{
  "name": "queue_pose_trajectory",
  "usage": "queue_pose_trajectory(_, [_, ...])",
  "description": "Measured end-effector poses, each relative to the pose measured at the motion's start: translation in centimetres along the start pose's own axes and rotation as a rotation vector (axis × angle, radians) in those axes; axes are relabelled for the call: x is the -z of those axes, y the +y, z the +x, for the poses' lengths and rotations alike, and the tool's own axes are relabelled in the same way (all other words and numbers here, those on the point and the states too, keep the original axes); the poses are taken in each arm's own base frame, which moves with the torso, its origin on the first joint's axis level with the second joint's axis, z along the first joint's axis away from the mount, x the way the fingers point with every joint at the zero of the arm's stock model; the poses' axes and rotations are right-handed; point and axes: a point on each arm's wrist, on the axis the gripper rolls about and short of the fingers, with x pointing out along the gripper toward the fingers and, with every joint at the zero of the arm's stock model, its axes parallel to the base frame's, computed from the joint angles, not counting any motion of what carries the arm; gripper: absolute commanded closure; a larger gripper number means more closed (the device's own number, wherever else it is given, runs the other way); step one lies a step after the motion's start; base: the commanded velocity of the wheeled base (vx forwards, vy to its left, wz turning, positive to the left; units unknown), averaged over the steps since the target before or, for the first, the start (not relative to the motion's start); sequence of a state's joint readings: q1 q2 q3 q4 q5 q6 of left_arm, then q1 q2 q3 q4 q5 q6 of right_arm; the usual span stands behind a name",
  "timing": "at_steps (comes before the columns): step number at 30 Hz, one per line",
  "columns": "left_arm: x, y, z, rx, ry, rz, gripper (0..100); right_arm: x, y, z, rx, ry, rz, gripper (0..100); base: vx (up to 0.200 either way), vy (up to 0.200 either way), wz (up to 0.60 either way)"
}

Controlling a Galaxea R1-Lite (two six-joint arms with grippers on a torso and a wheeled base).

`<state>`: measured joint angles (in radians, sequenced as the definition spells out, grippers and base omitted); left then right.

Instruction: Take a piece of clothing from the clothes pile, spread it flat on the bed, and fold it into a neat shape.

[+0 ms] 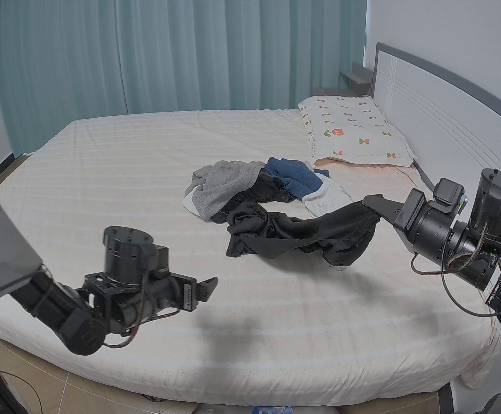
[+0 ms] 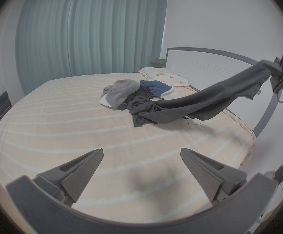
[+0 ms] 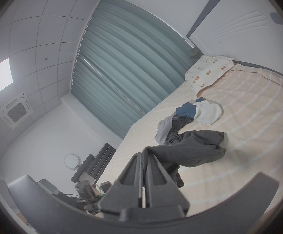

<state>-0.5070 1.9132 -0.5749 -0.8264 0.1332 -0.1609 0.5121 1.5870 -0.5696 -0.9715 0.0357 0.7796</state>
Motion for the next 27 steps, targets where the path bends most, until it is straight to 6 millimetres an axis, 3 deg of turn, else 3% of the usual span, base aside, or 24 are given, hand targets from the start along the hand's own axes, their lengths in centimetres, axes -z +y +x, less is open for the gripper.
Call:
queue_pose_trajectory(11, [0.1, -4.7, 6.5, 0.027, -0.021, -0.045, 0, 0.4, 2.3, -0.4, -0.094, 0.012, -0.058, 100, 0.0, 0.0, 0.0])
queue_pose_trajectory(27, [-0.1, -8.0, 11.4, 0.042, -0.083, -0.099, 0, -0.4, 4.3, -2.3, -0.187, -0.032, -0.073, 100, 0.0, 0.0, 0.0])
